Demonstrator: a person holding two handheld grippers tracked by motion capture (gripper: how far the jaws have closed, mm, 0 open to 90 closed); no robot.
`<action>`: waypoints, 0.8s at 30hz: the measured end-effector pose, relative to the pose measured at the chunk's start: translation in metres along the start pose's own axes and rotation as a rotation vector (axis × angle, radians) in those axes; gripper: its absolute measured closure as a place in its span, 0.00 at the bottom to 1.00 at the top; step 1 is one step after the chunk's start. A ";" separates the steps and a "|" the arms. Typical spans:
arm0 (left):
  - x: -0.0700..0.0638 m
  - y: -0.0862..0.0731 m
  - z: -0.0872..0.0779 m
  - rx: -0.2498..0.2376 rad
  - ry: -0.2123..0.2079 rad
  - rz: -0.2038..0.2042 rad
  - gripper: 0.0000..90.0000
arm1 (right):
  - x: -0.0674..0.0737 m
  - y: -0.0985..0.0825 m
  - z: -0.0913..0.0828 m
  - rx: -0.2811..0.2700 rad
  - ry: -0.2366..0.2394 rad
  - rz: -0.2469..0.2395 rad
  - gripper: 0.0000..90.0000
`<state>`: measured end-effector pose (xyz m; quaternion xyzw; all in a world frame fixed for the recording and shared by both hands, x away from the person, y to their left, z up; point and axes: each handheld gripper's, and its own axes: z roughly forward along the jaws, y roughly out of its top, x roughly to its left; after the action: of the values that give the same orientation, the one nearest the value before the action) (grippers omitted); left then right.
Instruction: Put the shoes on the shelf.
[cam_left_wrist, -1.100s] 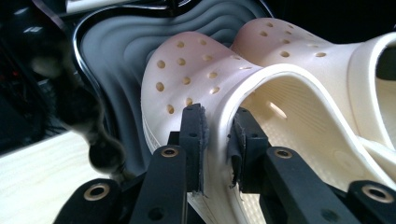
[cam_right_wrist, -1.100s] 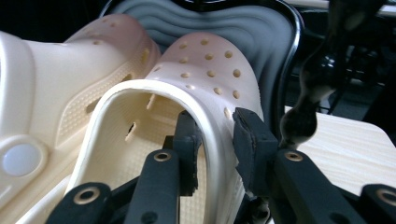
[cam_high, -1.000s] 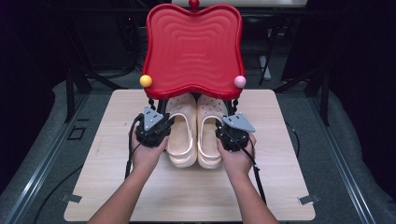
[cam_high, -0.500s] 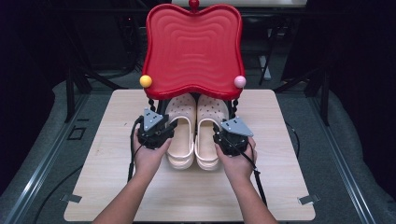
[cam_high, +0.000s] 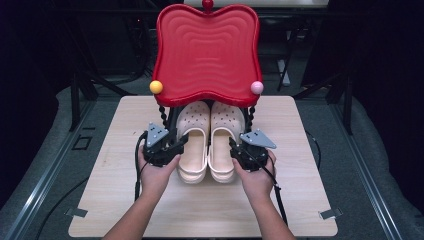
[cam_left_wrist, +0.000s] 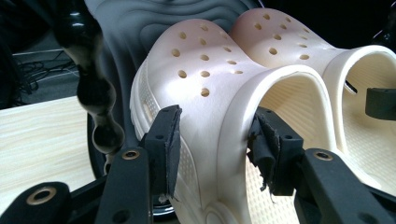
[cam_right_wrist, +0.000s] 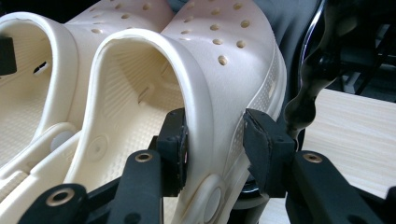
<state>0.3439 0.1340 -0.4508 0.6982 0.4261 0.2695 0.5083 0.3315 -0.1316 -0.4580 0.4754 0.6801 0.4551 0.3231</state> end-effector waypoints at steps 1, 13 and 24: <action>0.000 0.000 -0.001 0.002 0.001 0.003 0.61 | 0.000 0.000 -0.001 -0.002 0.002 0.006 0.67; 0.004 -0.002 -0.011 -0.006 -0.021 -0.030 0.60 | 0.003 0.000 -0.009 -0.023 0.023 0.010 0.66; -0.001 0.001 -0.020 -0.007 -0.045 -0.021 0.61 | 0.005 0.002 -0.018 -0.042 0.033 0.000 0.65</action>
<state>0.3278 0.1424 -0.4431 0.6976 0.4211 0.2499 0.5230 0.3143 -0.1319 -0.4490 0.4611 0.6756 0.4770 0.3215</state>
